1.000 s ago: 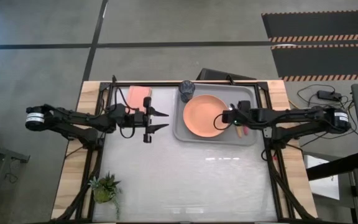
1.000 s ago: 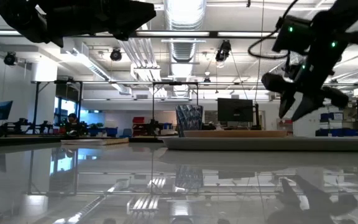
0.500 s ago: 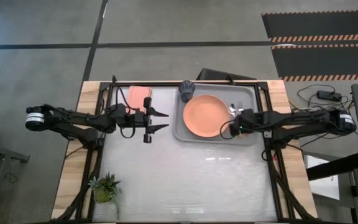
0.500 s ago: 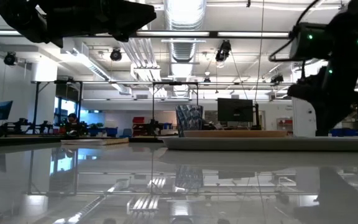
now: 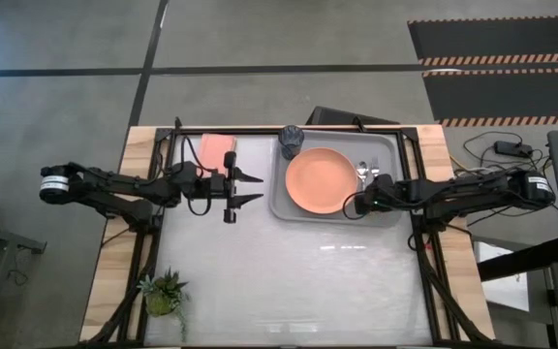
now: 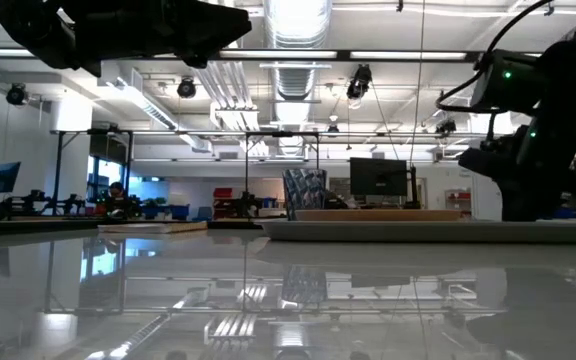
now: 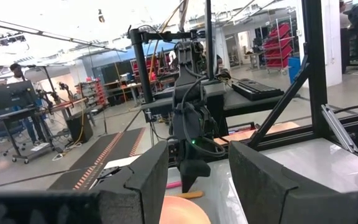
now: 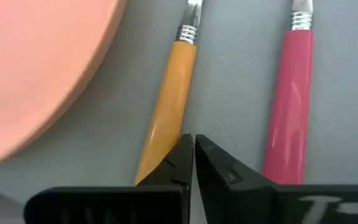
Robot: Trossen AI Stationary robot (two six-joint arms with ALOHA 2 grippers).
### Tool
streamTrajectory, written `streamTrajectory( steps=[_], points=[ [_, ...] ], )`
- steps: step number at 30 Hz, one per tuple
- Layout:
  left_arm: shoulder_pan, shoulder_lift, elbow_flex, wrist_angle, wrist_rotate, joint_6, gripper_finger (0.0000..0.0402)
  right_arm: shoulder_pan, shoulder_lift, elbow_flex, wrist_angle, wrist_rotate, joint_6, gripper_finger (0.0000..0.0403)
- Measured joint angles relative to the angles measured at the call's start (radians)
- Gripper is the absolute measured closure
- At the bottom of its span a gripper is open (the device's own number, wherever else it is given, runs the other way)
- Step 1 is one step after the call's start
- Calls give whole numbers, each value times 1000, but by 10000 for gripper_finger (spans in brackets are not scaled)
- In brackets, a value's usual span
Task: Pick and place plate/cup/fork/spoon on tray
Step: Put the yellow spoon on the right of the gray serving tray, then adjust the red fork slightly to the right
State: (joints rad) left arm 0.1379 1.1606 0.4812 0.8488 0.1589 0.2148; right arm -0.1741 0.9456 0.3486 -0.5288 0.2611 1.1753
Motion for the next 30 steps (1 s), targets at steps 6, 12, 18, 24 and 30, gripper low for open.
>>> streamTrajectory(
  steps=[6, 12, 18, 24, 30],
  points=[
    [0, 0, 0, 0, 0, 0, 249, 0, 4, 10, 30, -8, -20, 394],
    [0, 0, 0, 0, 0, -1, 249, 0, 4, 77, -17, -1, -53, 394],
    [0, 0, 0, -1, 0, -1, 249, -2, 4, 130, -190, 99, -56, 394],
    [0, 0, 0, 0, 0, -1, 249, -21, 6, 119, -262, 174, -12, 394],
    [0, 0, 0, 9, 0, -1, 249, -80, 6, 162, -214, 254, -67, 394]
  ],
)
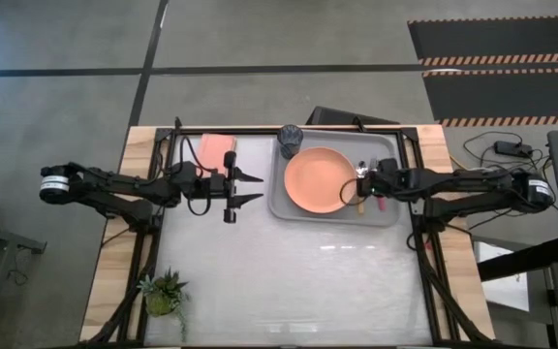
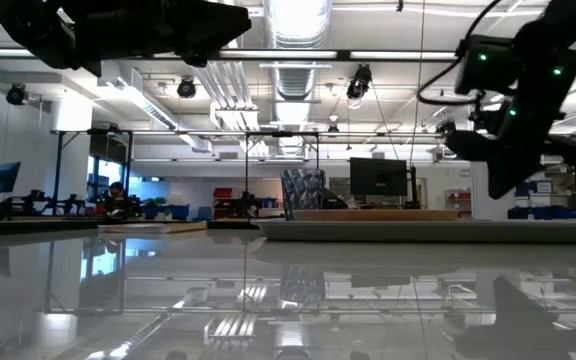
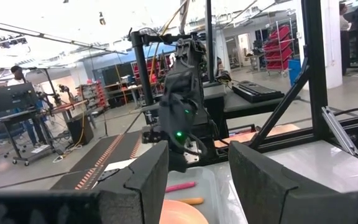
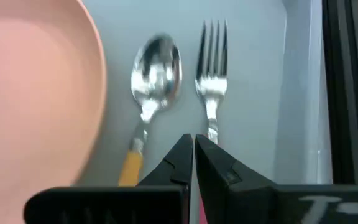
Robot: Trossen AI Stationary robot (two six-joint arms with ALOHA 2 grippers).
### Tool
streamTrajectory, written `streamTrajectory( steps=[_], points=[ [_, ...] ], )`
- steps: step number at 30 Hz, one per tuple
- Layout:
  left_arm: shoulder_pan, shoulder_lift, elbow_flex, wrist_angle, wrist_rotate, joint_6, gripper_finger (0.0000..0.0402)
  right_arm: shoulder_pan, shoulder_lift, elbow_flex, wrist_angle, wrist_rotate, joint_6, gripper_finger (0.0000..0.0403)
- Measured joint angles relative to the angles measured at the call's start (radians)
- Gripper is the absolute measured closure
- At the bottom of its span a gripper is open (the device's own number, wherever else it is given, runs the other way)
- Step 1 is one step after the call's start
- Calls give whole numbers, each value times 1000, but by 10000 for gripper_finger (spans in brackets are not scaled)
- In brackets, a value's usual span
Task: Pick and place plate/cup/fork/spoon on tray
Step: Adjust the red fork slightly to the right
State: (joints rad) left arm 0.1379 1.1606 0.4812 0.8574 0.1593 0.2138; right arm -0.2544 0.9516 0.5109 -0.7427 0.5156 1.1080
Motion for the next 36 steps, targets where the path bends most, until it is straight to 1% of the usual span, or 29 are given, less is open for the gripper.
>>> streamTrajectory(
  steps=[3, 7, 9, 11, 14, 16, 18, 27, 32, 36],
  points=[
    [0, 0, 0, 3, 0, 0, 249, -70, 0, 46, 1, -22, -76, 394],
    [0, 0, 0, 3, 0, 0, 249, -228, 0, 80, 2, -120, -228, 394],
    [0, 0, 0, 3, 0, 1, 249, -318, 0, 77, 13, -180, -305, 394],
    [0, 0, 0, 2, 0, 2, 249, -393, 0, 56, 67, -224, -372, 394],
    [0, 0, 0, 2, 0, 2, 249, -467, 0, 8, 171, -277, -449, 394],
    [0, 0, 0, 2, 0, 3, 249, -490, 0, -21, 258, -303, -472, 394],
    [0, 0, 0, 2, 0, 3, 249, -500, 0, -42, 306, -308, -475, 394],
    [0, 0, 1, 3, 0, 3, 249, -501, 39, -131, 433, -294, -473, 394],
    [0, 0, 1, 6, 0, 3, 249, -501, 65, -203, 546, -277, -457, 394],
    [0, 0, 2, 6, 0, 3, 249, -501, 64, -211, 559, -277, -442, 394]
  ],
)
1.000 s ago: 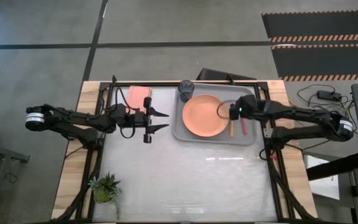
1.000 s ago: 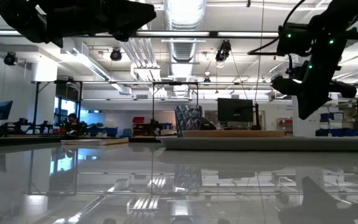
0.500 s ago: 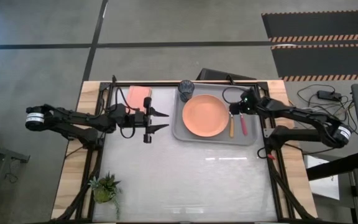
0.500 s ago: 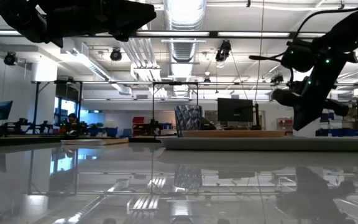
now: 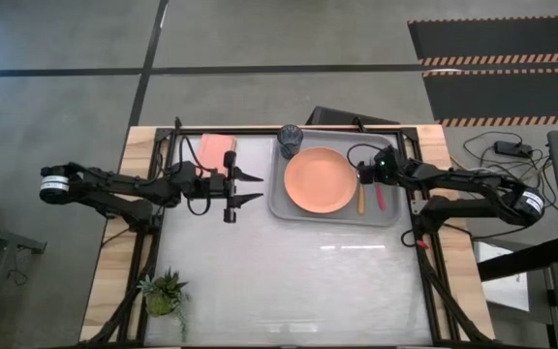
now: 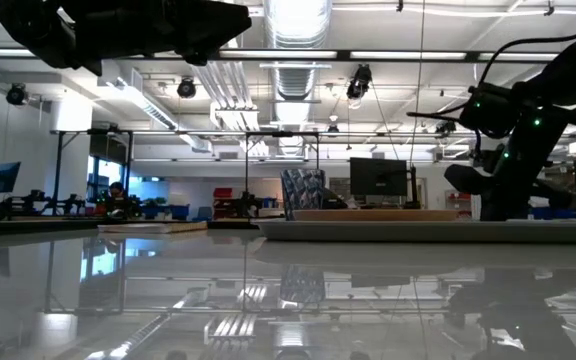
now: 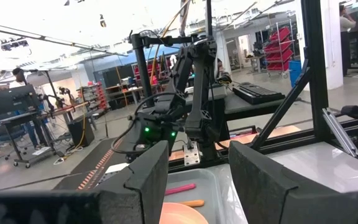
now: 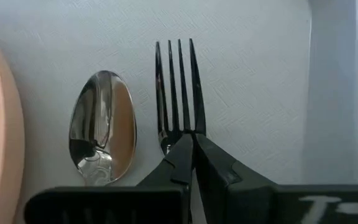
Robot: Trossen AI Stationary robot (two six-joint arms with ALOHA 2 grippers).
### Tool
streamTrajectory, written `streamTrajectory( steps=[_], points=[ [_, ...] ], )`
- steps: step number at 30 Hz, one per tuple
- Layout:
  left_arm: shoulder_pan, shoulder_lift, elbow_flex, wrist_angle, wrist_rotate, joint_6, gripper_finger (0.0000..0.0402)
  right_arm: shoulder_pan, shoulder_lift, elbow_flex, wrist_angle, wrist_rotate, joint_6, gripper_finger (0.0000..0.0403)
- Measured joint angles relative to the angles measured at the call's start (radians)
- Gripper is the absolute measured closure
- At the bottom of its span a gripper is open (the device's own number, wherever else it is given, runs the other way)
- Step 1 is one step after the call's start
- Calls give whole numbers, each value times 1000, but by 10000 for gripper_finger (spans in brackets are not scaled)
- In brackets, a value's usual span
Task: Pick and place plate/cup/fork/spoon on tray
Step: Adjust the red fork slightly to the right
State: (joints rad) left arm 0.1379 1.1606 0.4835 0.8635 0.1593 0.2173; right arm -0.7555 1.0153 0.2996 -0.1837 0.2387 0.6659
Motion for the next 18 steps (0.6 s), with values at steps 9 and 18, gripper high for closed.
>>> streamTrajectory(
  steps=[9, 18],
  points=[
    [0, 0, 0, 1, 0, 0, 249, 0, 0, 44, -104, 57, -10, 394],
    [0, 0, 0, 1, 0, 0, 249, 2, -11, 134, -194, 71, -15, 394]
  ],
)
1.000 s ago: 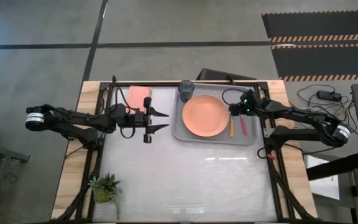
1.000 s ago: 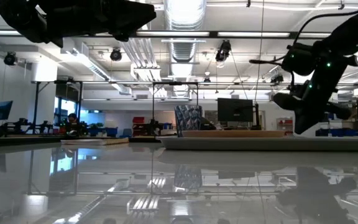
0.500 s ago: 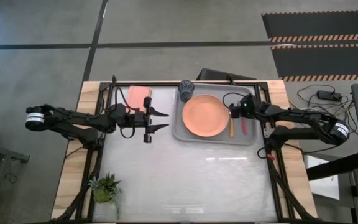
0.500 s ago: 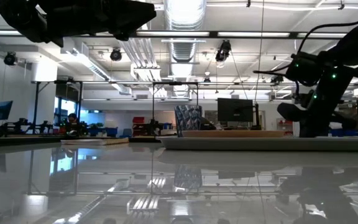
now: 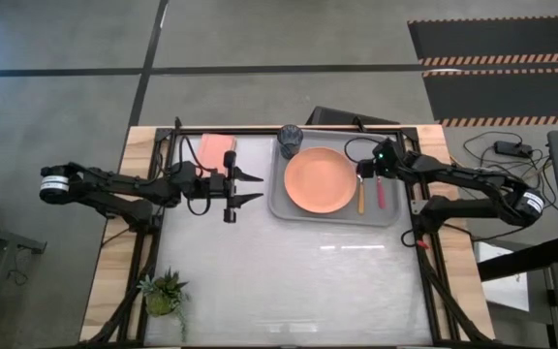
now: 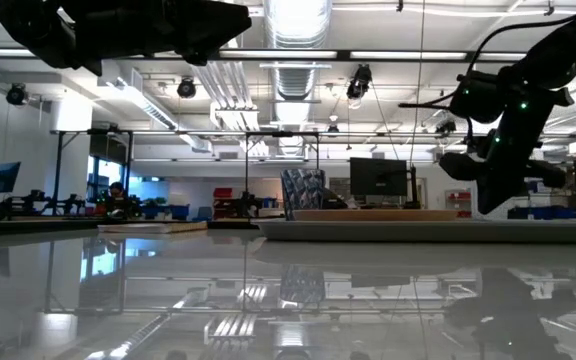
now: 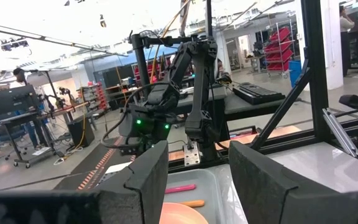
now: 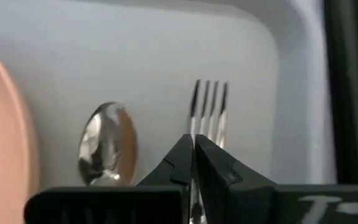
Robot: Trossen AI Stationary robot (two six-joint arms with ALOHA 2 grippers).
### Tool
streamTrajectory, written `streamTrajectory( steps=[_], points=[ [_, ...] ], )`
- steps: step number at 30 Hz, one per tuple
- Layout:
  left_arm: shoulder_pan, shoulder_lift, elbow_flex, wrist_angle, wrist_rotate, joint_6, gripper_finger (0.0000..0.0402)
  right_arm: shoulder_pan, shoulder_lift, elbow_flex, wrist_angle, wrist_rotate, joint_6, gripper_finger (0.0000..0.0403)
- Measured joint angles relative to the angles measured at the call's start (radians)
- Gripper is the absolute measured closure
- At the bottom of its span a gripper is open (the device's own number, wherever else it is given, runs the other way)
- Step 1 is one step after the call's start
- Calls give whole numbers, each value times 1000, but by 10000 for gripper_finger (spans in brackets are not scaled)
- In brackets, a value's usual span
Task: Pick and place plate/cup/fork/spoon on tray
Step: Adjust the red fork slightly to the right
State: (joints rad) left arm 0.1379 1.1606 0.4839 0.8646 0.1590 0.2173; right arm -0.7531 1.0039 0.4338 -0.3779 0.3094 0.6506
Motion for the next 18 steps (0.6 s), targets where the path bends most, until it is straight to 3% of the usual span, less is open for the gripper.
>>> streamTrajectory(
  steps=[5, 18],
  points=[
    [0, 0, 0, 0, 0, 0, 249, 18, 0, -6, 2, -45, 9, 394],
    [0, 0, 0, -1, 0, -1, 249, 33, -3, -22, -3, -40, 33, 394]
  ],
)
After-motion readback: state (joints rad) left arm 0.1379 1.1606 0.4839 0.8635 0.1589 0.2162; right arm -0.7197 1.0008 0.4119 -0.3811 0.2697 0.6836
